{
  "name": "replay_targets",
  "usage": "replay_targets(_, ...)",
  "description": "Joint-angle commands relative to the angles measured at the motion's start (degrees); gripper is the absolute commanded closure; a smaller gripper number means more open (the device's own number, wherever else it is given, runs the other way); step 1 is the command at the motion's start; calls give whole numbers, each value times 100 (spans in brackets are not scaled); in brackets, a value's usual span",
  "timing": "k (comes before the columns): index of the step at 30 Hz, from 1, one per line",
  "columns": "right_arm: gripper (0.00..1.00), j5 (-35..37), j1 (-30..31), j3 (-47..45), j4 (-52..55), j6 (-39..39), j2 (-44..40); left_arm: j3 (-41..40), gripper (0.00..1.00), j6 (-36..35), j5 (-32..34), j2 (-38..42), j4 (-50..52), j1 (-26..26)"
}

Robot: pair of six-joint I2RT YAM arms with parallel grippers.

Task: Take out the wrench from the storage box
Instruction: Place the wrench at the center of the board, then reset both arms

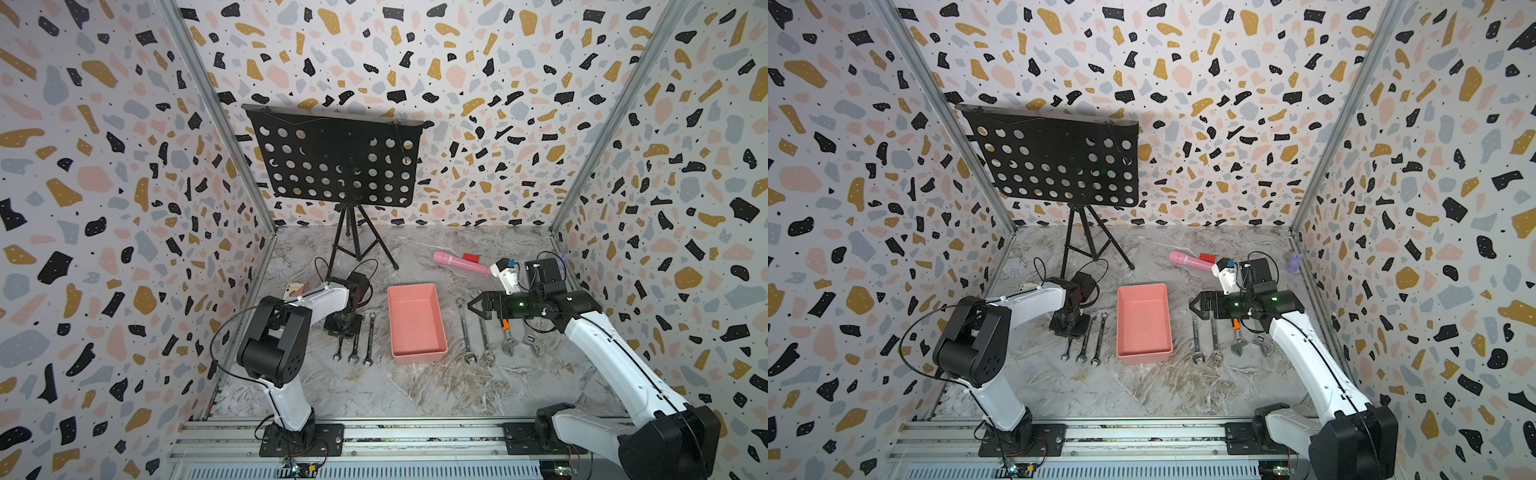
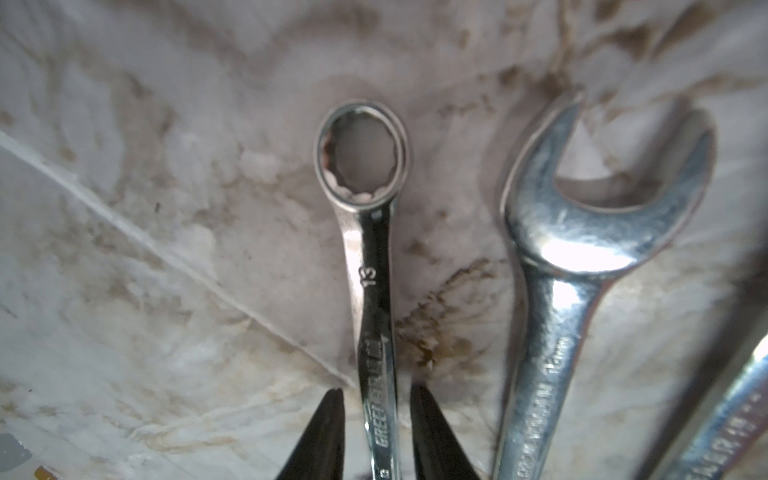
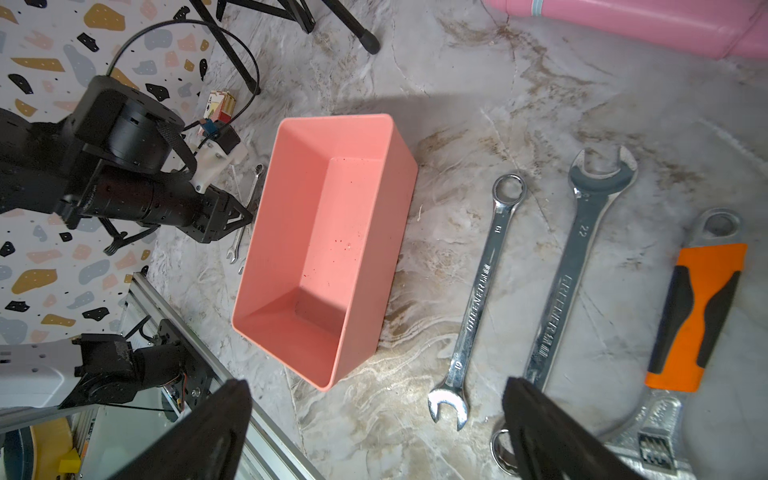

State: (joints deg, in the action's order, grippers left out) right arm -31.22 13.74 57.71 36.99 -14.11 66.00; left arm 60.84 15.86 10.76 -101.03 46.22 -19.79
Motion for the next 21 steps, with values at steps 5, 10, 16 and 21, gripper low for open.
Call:
replay_targets(5, 0, 256, -793, -56, -34, 593, -326, 387, 41, -582, -82, 1020, 249, 139)
replay_targets(10, 0, 1325, -1435, -1237, -2076, 521, -636, -50, 16, -1361, -552, 1519, -1090, 543)
replay_targets(16, 0, 3456, -1746, -2684, -4651, 943, -503, -1046, 0, -1760, -940, 1988, -3219, 1449)
replay_targets(21, 0, 4175, -2270, -3352, -5887, 831, 63, -1749, 0, -1719, -1229, 1988, -4992, 1885)
